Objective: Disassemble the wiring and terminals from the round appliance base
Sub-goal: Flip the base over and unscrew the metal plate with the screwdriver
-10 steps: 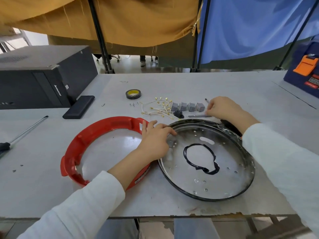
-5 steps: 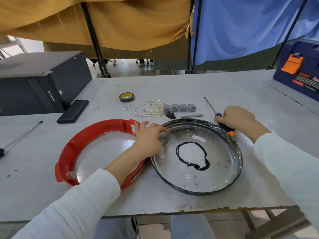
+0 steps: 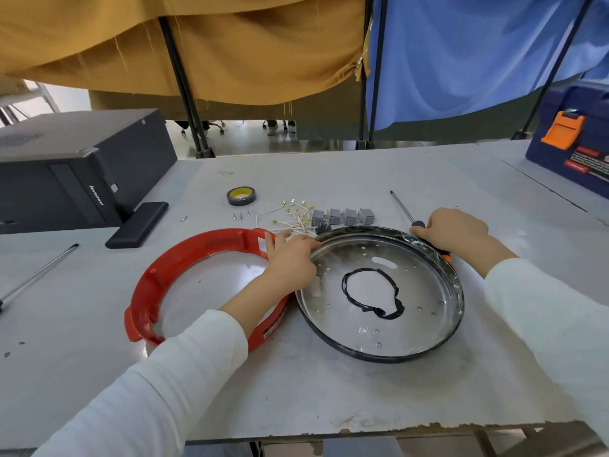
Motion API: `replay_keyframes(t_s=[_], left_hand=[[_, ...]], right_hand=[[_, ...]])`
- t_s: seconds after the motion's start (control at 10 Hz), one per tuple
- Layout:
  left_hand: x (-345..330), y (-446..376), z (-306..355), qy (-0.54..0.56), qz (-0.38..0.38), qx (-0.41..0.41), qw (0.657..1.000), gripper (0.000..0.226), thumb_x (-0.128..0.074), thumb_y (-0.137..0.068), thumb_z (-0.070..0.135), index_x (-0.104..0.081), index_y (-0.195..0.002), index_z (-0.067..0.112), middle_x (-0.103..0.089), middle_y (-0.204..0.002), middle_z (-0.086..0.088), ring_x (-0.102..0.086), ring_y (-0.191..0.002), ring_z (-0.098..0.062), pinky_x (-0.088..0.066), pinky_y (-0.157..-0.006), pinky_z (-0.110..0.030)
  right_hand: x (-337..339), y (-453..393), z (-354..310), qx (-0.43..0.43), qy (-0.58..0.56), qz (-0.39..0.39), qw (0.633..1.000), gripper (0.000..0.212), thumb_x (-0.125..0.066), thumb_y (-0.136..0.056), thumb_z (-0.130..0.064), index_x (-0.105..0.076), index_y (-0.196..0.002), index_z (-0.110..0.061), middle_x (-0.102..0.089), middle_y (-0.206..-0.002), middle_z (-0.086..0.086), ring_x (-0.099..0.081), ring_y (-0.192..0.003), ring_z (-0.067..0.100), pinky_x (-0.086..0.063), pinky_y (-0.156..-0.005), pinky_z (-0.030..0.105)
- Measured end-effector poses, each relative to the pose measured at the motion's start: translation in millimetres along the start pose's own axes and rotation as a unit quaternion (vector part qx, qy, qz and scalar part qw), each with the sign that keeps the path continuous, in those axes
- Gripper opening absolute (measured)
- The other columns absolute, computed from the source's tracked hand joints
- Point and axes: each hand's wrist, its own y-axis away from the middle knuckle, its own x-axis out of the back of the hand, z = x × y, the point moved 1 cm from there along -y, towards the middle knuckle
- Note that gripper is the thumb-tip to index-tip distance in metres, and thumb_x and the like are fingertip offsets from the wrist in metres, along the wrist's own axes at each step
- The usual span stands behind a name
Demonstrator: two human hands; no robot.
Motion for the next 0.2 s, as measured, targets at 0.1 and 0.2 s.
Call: replay_keyframes(t_s=[0.1,0.2], left_hand=[[0.1,-2.9,-1.5,0.007,-0.008,-0.005,1.0,0.058,-0.047,-0.083,0.005,-0.049,-0.134,0.032,-0.042,-0.145,0.006,-0.016,-0.139,-0.029,0.009,-0.112,-0.052],[4.4,-0.7,-1.8,0.01,-0.003,-0.023,1.0,0.051,-0.049,-0.085,0.01,-0.052,-0.132,0.032,-0.047,-0.14,0.004,-0.022,-0.137,-0.027,0.005,-0.112,-0.055]], right_hand=[[0.9,2.5,0.2,0.002,0.022,0.001,1.0,0.049,-0.044,-0.093,-0.054,-0.059,-0.071,-0.012,-0.058,-0.069,0.002,-0.051,-0.062,0.02,-0.029,-0.053,0.022],[6.2,12.2,-1.4,0.008,0.051,0.019,0.998,0.047,-0.038,-0.096,-0.051,-0.061,-0.079,-0.012,-0.059,-0.073,0.002,-0.053,-0.066,0.022,-0.029,-0.053,0.022]])
